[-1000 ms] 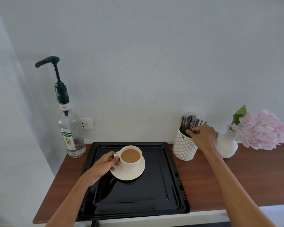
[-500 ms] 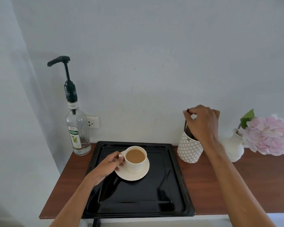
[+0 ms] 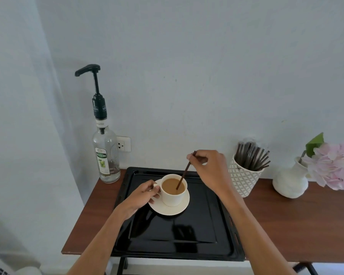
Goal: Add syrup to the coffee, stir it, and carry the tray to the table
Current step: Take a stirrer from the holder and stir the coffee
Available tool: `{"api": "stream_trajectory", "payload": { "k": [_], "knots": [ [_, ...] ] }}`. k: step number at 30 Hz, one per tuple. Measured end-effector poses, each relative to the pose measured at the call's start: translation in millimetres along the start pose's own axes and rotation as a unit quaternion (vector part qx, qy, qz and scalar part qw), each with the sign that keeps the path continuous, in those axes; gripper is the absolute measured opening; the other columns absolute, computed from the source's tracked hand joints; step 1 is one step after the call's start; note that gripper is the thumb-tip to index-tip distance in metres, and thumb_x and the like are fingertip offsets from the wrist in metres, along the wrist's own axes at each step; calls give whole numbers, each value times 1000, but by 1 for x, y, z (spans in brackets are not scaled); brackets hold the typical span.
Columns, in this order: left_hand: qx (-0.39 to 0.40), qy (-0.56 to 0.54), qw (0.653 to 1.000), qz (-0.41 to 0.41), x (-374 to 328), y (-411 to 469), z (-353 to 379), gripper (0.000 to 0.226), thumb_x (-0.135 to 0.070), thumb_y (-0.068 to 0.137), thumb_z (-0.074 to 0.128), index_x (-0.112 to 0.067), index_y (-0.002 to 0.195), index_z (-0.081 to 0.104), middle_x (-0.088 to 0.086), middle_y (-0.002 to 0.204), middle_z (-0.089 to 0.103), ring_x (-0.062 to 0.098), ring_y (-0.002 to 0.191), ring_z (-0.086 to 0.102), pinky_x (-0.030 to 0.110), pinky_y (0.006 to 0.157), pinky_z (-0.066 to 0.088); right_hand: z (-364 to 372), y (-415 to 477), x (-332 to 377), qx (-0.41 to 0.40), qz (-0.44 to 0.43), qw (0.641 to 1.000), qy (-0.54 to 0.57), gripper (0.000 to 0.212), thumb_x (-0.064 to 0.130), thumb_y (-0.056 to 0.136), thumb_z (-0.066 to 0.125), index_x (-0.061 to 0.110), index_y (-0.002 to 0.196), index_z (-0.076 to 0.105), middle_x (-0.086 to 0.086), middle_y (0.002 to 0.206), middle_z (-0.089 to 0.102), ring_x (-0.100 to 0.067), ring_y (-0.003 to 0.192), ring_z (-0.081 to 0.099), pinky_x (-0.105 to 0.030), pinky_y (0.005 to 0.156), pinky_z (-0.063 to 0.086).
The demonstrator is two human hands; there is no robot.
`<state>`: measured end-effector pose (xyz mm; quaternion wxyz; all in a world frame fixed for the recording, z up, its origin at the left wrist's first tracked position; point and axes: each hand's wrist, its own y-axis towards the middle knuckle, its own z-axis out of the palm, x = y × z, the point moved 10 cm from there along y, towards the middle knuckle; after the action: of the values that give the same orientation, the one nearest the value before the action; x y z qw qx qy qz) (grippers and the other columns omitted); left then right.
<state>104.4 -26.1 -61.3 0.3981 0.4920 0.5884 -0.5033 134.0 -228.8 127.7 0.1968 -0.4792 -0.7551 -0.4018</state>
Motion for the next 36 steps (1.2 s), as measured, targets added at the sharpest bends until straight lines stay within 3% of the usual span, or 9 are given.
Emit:
{"api": "stream_trajectory", "payload": {
  "k": [4, 7, 11, 14, 18, 25, 31, 36],
  "knots": [
    [2, 4, 1000, 0, 2, 2, -1, 18, -24, 104, 50, -12, 98, 62, -1, 98, 69, 12, 94, 64, 27, 77, 50, 34, -9, -14, 52, 15, 998, -22, 31, 32, 99, 66, 11, 80, 80, -1, 73, 77, -20, 67, 68, -39, 72, 57],
    [3, 7, 1000, 0, 3, 3, -1, 19, -25, 104, 50, -10, 102, 62, -1, 98, 69, 11, 93, 64, 25, 76, 51, 46, -13, -23, 77, 34, 996, -14, 30, 30, 102, 61, 13, 89, 82, 7, 82, 80, -11, 71, 72, -36, 75, 60],
    [5, 7, 1000, 3, 3, 4, 0, 20, -25, 104, 50, -9, 104, 62, 3, 100, 68, 12, 95, 64, 25, 76, 50, 58, -13, -29, 136, 51, 989, -27, 29, 30, 100, 63, 24, 77, 79, 14, 60, 69, -10, 59, 66, -28, 65, 55],
    [6, 6, 1000, 3, 5, 5, 0, 22, -26, 104, 50, -8, 106, 62, 1, 98, 68, 12, 95, 64, 26, 76, 51, 72, -13, -27, 175, 60, 983, -5, 35, 34, 102, 59, 24, 74, 77, 6, 60, 71, -15, 65, 71, -24, 69, 55],
    [9, 1, 1000, 5, 7, 7, -1, 19, -27, 104, 51, -12, 102, 62, -1, 96, 68, 11, 94, 64, 26, 77, 51, 87, -9, -17, 169, 52, 984, 15, 34, 33, 103, 58, 19, 80, 79, 5, 61, 72, -11, 70, 71, -19, 75, 54],
    [10, -7, 1000, 4, 10, 8, -2, 20, -30, 103, 52, -14, 99, 64, -1, 96, 69, 11, 93, 65, 25, 75, 52, 60, 8, -27, 110, 38, 987, -112, 39, 28, 106, 49, 12, 79, 72, 1, 69, 71, -17, 65, 68, -38, 70, 59],
    [10, -19, 1000, 7, 9, 6, -1, 20, -28, 103, 51, -13, 99, 63, -2, 97, 69, 9, 93, 65, 24, 74, 52, 76, -4, -38, 155, 89, 984, 5, 41, 26, 106, 51, 19, 70, 70, -2, 61, 73, -6, 57, 67, -22, 71, 52],
    [16, -27, 999, 18, 4, 2, 0, 20, -25, 105, 49, -10, 99, 61, 3, 100, 67, 13, 94, 62, 28, 74, 50, 74, 2, -34, 110, 80, 991, -20, 36, 29, 107, 50, 17, 79, 71, 2, 67, 73, -14, 66, 71, -29, 72, 58]
  ]
}}
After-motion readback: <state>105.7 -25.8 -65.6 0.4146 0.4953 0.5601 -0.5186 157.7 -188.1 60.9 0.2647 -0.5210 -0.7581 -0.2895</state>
